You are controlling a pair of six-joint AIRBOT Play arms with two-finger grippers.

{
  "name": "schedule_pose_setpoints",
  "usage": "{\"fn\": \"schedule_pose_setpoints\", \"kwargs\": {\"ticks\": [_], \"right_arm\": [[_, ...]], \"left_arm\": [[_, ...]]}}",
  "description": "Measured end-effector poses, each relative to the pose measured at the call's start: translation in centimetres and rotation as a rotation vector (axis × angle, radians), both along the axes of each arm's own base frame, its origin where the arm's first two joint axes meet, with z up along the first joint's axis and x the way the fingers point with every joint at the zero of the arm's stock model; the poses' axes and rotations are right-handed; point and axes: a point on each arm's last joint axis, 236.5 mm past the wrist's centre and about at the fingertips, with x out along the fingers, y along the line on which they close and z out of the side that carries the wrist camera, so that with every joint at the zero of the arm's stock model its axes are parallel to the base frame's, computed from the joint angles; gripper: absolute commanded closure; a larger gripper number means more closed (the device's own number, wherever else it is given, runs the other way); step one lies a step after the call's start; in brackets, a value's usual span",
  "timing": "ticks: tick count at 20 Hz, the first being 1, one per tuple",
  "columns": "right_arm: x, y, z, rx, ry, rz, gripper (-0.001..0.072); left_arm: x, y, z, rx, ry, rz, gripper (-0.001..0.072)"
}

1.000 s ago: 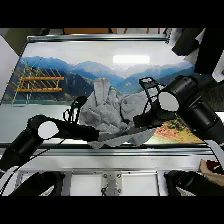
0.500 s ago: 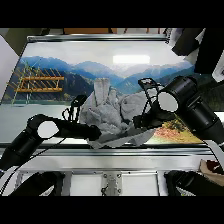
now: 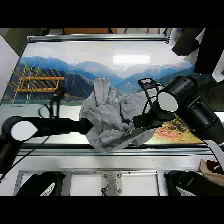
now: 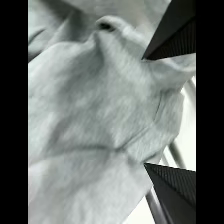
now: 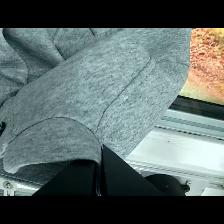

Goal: Fold the clothes and pants, and hang the long-sleeved shirts on hangers.

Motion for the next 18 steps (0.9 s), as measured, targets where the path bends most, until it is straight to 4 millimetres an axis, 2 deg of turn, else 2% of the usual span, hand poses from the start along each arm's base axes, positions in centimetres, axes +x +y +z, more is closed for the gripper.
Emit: {"fn": "schedule_pose_setpoints", "kwargs": {"ticks": [5,8,13,18], "right_arm": [[0.0,0.0,0.0,0.001,0.000,0.000,0.0694],[0.0,0.0,0.0,0.000,0.000,0.000,0.0694],[0.0,0.0,0.0,0.000,0.000,0.000,0.0694],[0.0,0.0,0.0,0.000,0.000,0.000,0.0693]], "left_arm": [[5.0,9.2,1.1,0.065,-0.084,0.223,-0.0013],[8.8,14.7,1.5,0.149,-0.101,0.319,-0.0013],[14.7,23.9,-0.5,0.443,-0.064,0.370,-0.0013],[19.7,31.3,-2.4,0.711,-0.035,0.394,-0.0013]]}}
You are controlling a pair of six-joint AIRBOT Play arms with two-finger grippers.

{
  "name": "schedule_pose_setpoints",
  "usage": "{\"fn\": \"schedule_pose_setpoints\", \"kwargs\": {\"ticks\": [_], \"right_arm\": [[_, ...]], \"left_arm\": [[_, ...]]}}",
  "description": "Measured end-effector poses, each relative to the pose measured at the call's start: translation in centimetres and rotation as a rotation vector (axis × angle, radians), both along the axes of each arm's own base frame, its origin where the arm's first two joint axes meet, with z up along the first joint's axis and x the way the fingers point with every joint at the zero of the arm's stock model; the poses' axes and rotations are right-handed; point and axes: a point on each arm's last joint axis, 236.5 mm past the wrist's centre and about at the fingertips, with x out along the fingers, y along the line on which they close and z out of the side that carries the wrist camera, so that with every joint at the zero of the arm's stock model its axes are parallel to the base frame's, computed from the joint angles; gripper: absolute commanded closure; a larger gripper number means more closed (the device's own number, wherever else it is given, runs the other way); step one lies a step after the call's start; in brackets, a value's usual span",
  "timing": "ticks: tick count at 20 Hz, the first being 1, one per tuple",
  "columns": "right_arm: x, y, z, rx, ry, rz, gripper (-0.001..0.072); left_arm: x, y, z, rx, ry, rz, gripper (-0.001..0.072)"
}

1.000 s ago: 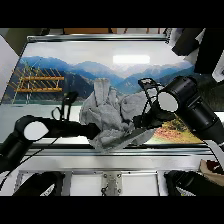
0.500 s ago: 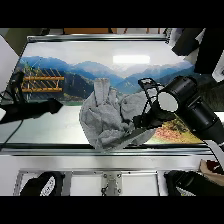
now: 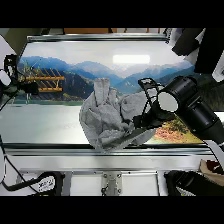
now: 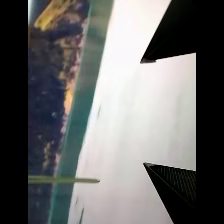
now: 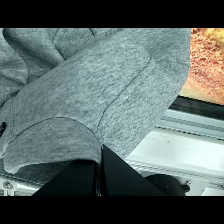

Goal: Fold the clothes and pants, and hang the long-sleeved shirts on hangers.

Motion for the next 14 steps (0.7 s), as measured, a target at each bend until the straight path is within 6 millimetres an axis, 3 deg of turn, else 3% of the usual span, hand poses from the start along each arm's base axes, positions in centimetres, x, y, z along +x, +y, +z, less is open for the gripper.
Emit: {"fn": "schedule_pose_setpoints", "kwargs": {"ticks": [7,14], "right_arm": [[0.0,0.0,0.0,0.000,0.000,0.000,0.0694],[0.0,0.0,0.0,0.000,0.000,0.000,0.0693]], "left_arm": [[3.7,7.2,-5.4,0.077,0.067,0.080,-0.0013],[6.3,10.0,-10.8,0.079,0.098,0.096,-0.0013]]}}
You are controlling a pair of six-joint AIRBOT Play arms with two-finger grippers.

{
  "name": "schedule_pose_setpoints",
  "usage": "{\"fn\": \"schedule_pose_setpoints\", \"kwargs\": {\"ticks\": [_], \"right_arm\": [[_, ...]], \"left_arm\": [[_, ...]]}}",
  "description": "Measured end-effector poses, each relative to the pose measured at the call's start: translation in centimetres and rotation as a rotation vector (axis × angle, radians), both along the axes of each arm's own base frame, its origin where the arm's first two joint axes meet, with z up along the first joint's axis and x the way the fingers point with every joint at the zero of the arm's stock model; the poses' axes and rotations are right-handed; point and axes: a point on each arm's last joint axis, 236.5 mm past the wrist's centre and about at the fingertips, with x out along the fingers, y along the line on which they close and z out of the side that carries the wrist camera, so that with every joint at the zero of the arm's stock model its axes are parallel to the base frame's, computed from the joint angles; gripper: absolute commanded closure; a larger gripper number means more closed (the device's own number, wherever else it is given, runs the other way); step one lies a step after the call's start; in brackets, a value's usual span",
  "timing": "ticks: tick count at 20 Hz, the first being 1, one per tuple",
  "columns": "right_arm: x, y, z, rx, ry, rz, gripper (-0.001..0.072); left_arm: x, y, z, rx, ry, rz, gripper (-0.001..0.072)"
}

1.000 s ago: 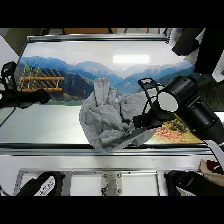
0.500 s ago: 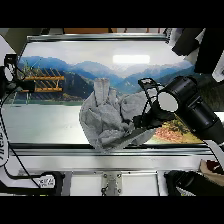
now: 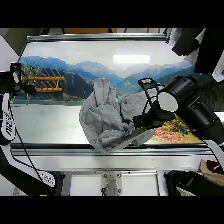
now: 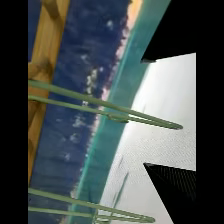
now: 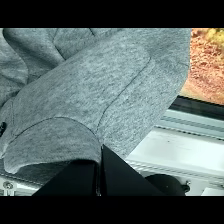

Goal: Fold the clothes and pants, and hang the long-sleeved shirts on hangers.

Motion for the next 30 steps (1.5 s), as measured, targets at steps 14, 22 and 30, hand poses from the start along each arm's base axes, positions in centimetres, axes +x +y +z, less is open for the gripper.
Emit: {"fn": "schedule_pose_setpoints", "kwargs": {"ticks": [14,22,30], "right_arm": [[0.0,0.0,0.0,0.000,0.000,0.000,0.0694],[0.0,0.0,0.0,0.000,0.000,0.000,0.0693],[0.0,0.0,0.0,0.000,0.000,0.000,0.0693]], "left_arm": [[2.6,2.5,-4.8,0.003,-0.019,-0.006,-0.0013],[2.9,2.5,-5.8,0.005,-0.038,-0.020,-0.0013],[3.1,1.8,-6.2,-0.033,-0.057,-0.009,0.0564]]}}
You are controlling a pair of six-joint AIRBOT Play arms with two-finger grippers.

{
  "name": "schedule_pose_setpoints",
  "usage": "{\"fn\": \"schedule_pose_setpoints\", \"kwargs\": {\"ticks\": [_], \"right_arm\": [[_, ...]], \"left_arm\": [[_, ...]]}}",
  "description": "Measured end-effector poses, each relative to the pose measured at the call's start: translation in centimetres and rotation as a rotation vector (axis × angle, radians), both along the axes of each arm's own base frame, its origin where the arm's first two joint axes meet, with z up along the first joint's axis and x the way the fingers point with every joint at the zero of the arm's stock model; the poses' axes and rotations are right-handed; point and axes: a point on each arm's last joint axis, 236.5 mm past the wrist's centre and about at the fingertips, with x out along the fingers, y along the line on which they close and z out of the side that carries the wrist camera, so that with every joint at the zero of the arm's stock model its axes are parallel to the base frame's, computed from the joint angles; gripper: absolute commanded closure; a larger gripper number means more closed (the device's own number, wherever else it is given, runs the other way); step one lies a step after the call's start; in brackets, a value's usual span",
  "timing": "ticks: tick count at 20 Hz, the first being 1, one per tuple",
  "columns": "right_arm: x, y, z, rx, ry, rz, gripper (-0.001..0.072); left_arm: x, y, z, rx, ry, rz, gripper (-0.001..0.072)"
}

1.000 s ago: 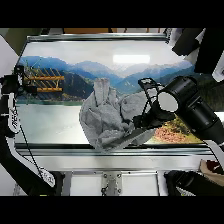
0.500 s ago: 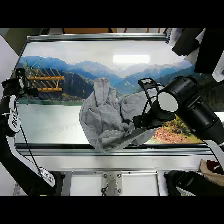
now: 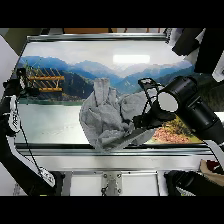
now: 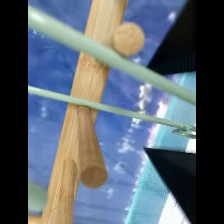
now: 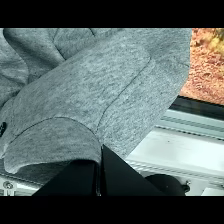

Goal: Fold the clothes and pants, and hang the long-sleeved shirts on hangers.

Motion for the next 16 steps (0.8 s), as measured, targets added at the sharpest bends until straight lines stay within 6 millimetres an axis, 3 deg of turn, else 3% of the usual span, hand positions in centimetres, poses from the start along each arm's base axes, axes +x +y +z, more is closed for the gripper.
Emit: {"fn": "schedule_pose_setpoints", "kwargs": {"ticks": [6,7,8,16], "right_arm": [[-0.01,-0.01,0.00,0.000,0.000,0.000,0.0693],[0.01,-0.01,0.00,0.000,0.000,0.000,0.0693],[0.01,-0.01,0.00,0.000,0.000,0.000,0.0693],[0.01,-0.01,0.00,0.000,0.000,0.000,0.0694]], "left_arm": [[-0.05,-0.12,-0.06,-0.008,0.000,0.005,0.0594],[-0.05,-0.12,-0.05,-0.008,0.000,0.005,0.0684],[-0.05,-0.11,0.00,-0.006,0.002,0.001,0.0693],[-0.46,-0.24,0.50,-0.006,0.016,0.002,0.0694]]}}
